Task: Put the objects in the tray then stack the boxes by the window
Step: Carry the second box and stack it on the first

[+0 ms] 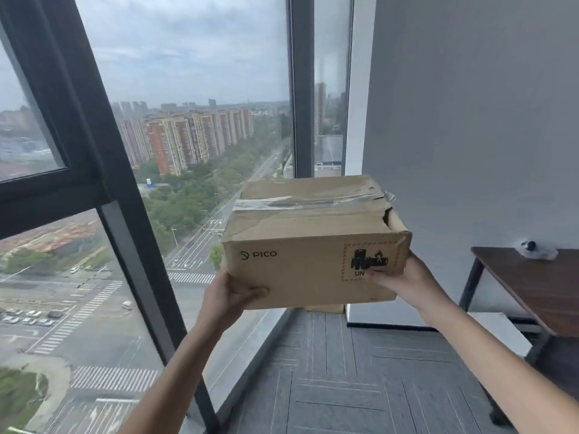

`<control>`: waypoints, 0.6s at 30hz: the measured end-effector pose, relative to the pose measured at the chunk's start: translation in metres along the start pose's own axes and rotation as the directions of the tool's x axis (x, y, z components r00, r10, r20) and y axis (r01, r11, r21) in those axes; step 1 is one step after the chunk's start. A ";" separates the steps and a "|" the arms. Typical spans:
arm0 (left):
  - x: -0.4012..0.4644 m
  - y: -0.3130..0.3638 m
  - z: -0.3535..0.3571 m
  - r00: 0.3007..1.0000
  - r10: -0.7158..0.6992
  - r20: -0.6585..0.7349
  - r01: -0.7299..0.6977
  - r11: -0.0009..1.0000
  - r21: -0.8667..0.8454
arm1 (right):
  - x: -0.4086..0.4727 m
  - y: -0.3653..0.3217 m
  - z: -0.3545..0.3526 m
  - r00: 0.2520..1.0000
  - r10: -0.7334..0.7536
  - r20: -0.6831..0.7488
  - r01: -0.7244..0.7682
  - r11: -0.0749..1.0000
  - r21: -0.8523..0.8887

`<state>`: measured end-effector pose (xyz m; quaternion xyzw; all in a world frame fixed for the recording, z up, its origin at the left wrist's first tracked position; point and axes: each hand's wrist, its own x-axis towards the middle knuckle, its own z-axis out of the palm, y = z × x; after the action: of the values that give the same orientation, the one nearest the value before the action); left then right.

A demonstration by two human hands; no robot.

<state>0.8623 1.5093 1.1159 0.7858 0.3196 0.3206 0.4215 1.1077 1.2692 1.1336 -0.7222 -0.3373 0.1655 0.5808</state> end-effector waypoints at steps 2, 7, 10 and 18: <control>0.045 -0.016 0.012 1.000 -0.013 0.022 0.014 1.000 -0.016 | 0.037 0.013 0.005 1.000 0.011 -0.028 -0.012 1.000 -0.012; 0.153 -0.048 0.052 0.997 -0.031 0.065 0.034 0.999 -0.042 | 0.143 0.052 0.016 0.999 0.034 -0.043 -0.034 0.999 -0.012; 0.226 -0.063 0.079 0.997 -0.038 0.069 0.041 0.998 -0.045 | 0.222 0.081 0.019 0.998 0.042 -0.039 -0.042 0.999 0.008; 0.420 -0.100 0.154 0.986 -0.146 0.084 0.147 0.989 -0.001 | 0.427 0.149 0.023 0.994 0.111 0.001 -0.111 0.993 0.037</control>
<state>1.2060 1.8074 1.0604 0.7713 0.3576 0.2567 0.4596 1.4439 1.5614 1.0515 -0.7290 -0.2934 0.2035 0.5841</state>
